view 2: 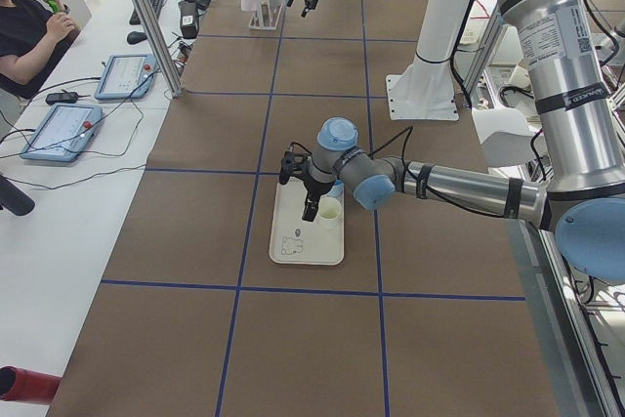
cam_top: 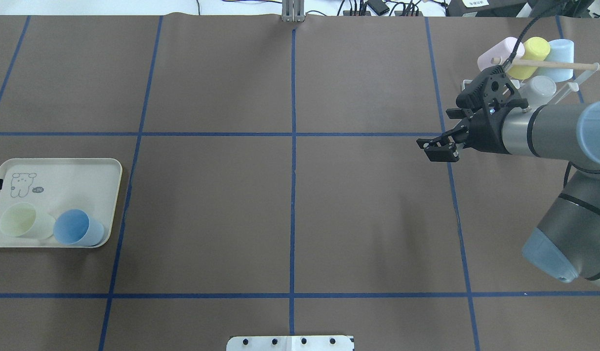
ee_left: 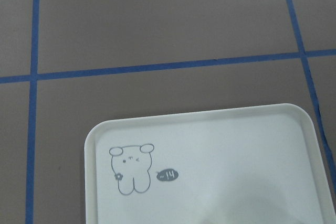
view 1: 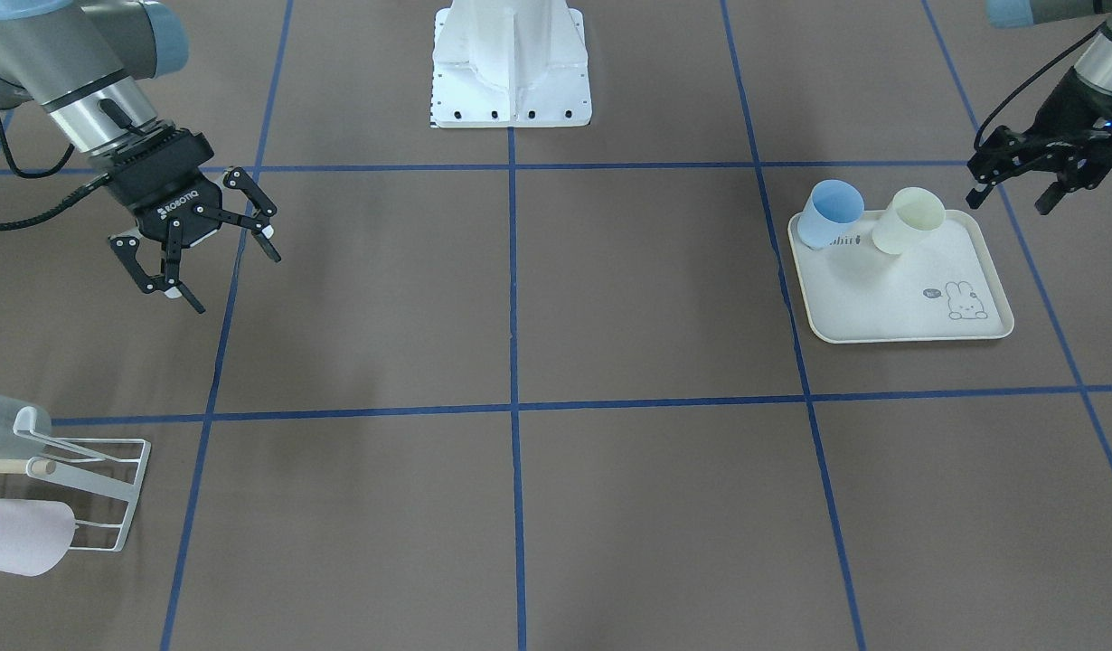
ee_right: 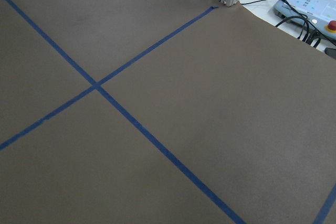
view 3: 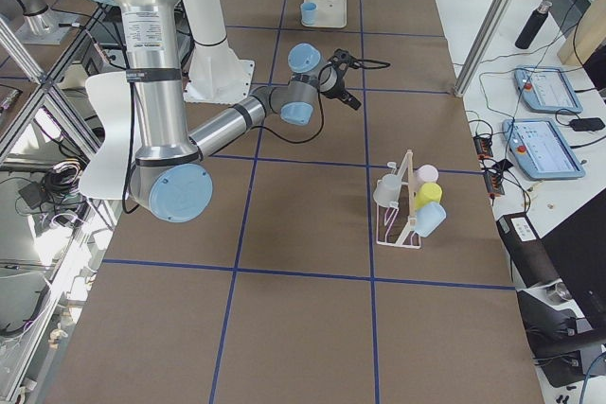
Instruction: Transfer IKEA cup to right arm and place on rack
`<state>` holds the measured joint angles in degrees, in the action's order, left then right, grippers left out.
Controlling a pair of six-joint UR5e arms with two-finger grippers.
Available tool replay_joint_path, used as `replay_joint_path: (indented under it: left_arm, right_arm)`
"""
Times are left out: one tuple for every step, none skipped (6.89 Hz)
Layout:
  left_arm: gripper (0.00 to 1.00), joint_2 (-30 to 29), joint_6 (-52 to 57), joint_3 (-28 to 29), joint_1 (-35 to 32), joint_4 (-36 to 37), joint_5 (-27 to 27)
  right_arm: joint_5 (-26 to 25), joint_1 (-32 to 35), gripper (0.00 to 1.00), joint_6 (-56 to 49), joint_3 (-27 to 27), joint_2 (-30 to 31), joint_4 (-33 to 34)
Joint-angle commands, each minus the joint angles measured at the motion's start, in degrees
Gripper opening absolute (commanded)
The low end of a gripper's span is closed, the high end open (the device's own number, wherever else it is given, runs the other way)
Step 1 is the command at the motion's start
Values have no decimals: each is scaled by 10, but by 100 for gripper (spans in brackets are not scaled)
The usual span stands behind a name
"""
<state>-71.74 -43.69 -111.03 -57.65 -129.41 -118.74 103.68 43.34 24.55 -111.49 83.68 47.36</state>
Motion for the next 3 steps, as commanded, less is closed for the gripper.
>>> replay_joint_path:
  left_arm:
    - [100, 19, -39, 66, 23, -122, 8]
    - [100, 20, -52, 71, 38, -133, 8]
    - [100, 20, -60, 71, 53, -134, 8]
  right_arm:
    - [2, -26, 99, -8, -1, -9, 60]
    - [-1, -31, 99, -29, -1, -11, 74]
    - [-2, -33, 99, -31, -1, -11, 75]
